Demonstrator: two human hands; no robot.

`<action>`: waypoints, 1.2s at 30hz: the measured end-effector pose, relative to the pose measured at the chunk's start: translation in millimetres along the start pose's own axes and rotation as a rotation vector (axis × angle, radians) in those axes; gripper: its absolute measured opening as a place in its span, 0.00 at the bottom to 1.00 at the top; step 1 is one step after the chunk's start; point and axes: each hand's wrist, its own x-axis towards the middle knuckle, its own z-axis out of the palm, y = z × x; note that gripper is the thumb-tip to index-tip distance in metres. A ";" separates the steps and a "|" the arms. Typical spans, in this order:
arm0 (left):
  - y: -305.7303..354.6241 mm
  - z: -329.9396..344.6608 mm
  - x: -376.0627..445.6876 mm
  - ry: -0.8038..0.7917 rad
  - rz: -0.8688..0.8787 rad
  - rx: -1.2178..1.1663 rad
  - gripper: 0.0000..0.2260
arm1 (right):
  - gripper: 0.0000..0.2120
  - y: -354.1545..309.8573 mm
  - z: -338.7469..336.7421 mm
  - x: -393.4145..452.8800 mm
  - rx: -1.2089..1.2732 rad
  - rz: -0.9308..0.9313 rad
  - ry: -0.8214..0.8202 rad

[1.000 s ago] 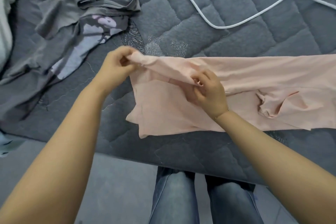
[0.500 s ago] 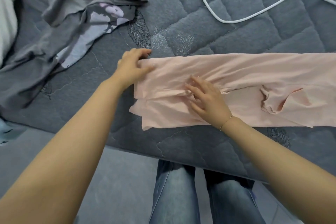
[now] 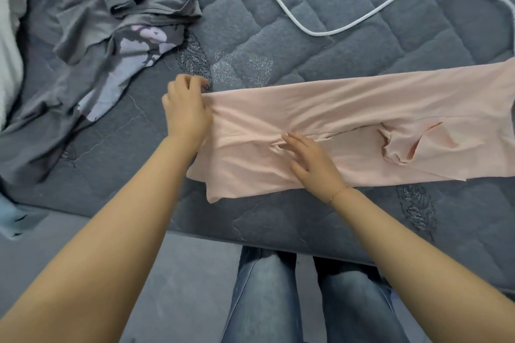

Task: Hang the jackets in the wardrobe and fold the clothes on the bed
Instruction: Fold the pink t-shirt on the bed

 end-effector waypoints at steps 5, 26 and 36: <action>93.0 17.7 -49.1 -0.118 0.172 -0.246 0.15 | 0.18 27.3 -50.0 -47.4 0.269 0.188 0.354; 364.7 145.0 -105.3 -0.430 0.177 -0.130 0.17 | 0.12 229.7 -192.6 -109.7 -0.231 0.382 0.383; 378.4 101.0 -73.3 -0.307 0.451 -0.339 0.12 | 0.09 242.5 -222.4 -112.4 0.164 0.235 0.415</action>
